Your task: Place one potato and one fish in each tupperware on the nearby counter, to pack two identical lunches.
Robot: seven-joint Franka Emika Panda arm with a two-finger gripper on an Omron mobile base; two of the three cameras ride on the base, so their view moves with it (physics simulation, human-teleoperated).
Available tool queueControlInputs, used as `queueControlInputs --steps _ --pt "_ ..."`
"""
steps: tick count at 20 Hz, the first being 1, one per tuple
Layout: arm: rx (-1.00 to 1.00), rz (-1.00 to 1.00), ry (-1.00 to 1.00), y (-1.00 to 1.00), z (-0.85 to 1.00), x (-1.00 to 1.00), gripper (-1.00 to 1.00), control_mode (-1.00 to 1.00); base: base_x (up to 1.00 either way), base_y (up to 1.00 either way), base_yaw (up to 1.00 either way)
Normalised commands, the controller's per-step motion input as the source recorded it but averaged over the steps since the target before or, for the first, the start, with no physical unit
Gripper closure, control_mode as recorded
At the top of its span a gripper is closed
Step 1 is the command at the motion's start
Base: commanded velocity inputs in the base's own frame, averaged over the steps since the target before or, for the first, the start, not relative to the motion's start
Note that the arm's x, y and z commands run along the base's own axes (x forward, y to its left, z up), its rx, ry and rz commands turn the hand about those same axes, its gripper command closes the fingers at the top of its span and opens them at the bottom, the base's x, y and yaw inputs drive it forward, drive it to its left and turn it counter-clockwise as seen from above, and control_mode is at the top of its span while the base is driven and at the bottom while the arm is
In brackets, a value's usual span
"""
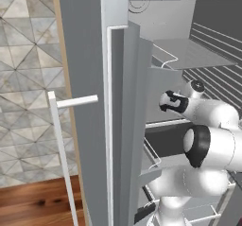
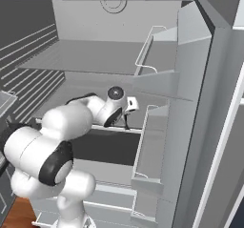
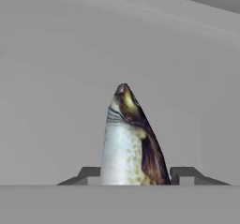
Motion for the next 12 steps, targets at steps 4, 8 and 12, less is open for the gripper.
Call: queueControlInputs --steps 4,8,12 --pt "0.0 0.0 0.07 -0.05 0.3 -1.0 1.0 -1.0 0.0 0.0 0.0" --pt "0.0 0.0 0.16 -0.02 0.62 -1.0 1.0 -1.0 0.0 0.0 0.0" --pt "0.0 0.0 0.1 0.0 0.73 -1.0 1.0 -1.0 0.0 0.0 0.0"
